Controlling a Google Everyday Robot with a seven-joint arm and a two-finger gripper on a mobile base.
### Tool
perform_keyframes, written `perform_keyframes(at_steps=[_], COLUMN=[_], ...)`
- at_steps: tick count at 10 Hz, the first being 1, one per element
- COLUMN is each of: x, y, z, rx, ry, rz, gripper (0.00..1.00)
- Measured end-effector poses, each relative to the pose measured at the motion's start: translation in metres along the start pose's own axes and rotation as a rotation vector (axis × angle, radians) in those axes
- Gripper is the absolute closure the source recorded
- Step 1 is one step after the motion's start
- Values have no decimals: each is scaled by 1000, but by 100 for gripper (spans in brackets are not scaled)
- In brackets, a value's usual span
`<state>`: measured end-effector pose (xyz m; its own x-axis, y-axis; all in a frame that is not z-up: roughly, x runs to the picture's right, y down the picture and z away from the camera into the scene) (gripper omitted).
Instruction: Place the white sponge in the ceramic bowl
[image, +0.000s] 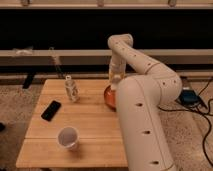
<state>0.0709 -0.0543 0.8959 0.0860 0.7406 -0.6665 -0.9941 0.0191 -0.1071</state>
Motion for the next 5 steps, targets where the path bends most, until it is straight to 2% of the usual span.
perform_keyframes(at_steps=[2,3,5], x=[16,24,30], y=[13,19,24], z=[-8,-8,-8], rx=[-5,4,9], ry=[-2,2,5], rz=[-6,0,7], gripper=[20,20,20])
